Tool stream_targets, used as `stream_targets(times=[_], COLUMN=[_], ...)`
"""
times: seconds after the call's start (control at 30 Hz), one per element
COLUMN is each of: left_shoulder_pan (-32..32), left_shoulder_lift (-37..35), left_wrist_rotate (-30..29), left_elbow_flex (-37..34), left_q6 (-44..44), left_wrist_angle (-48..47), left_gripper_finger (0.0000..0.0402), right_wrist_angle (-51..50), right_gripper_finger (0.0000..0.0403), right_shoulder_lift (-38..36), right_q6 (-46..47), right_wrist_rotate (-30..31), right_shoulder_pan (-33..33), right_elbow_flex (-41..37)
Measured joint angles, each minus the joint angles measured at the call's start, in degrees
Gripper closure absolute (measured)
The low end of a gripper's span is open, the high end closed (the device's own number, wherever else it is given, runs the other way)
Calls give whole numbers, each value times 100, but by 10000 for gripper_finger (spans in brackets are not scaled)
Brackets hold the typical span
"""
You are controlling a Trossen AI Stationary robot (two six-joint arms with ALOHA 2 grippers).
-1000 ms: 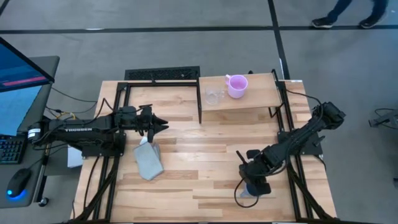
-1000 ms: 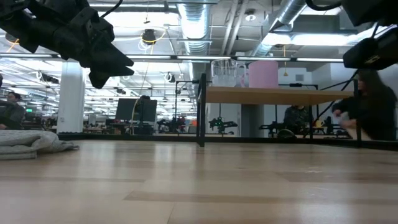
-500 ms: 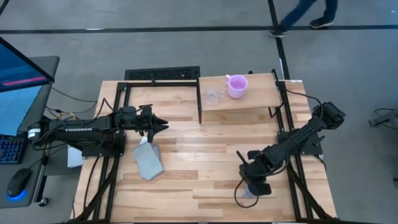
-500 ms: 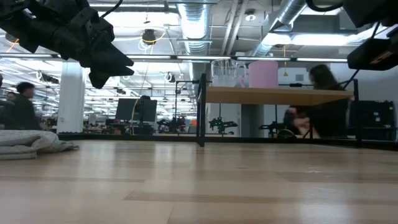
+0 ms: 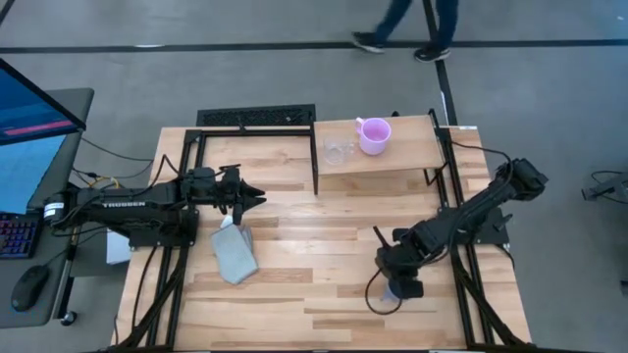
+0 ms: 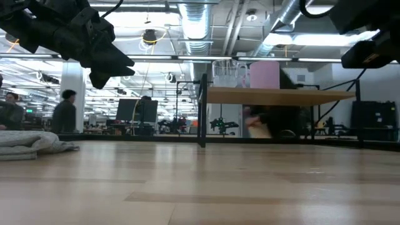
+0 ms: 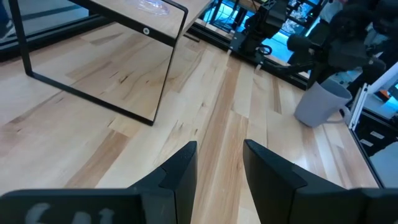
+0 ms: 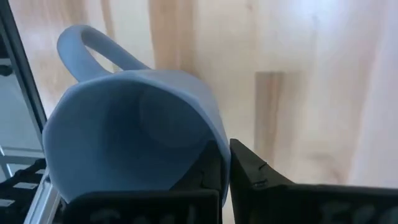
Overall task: Stack small to large cups/mugs on shelf
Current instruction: Put the blue mug on the shelf
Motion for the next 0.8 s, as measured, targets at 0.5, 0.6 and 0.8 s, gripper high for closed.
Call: stream_targets(times=[0.5, 0.6, 0.8], left_shoulder_pan=[-2, 0, 0], left_shoulder_lift=[0, 0, -2], left_wrist_rotate=[-3, -3, -2], left_elbow_flex=[0, 0, -2], left_q6=[-133, -229, -221], left_wrist_angle=[10, 25, 79], left_gripper_finger=[281, 281, 281], right_wrist_angle=[-696, -1083, -1720], right_gripper_finger=[384, 384, 384], right_shoulder_lift=[-1254, -1464, -1572], right_q6=[0, 0, -310], right_wrist_rotate=[2, 2, 21], right_shoulder_pan=[-909, -1162, -1803], right_elbow_flex=[0, 2, 321])
